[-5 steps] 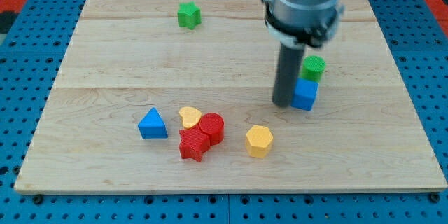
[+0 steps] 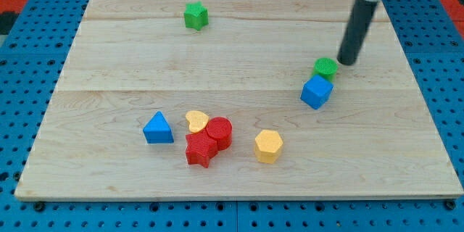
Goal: Move the blue cube into the hexagon
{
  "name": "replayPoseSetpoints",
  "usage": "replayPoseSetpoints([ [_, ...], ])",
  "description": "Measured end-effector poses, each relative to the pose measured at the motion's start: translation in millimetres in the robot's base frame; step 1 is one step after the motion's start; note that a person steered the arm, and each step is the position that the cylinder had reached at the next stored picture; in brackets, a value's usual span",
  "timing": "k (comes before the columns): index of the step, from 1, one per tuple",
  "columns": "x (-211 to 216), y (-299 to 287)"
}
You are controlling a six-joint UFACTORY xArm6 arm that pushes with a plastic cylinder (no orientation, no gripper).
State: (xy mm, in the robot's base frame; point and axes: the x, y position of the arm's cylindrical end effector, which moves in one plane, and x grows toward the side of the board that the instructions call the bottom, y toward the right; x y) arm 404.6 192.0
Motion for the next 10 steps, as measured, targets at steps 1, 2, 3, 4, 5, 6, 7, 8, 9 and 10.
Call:
replayPoseSetpoints([
  [1, 49, -40],
  [2, 58, -109],
  [3, 44, -150],
  [4, 32, -201],
  [5, 63, -216],
  [6, 57, -178],
  [7, 41, -141],
  [8, 84, -125],
  [9, 95, -133],
  [10, 89, -43],
])
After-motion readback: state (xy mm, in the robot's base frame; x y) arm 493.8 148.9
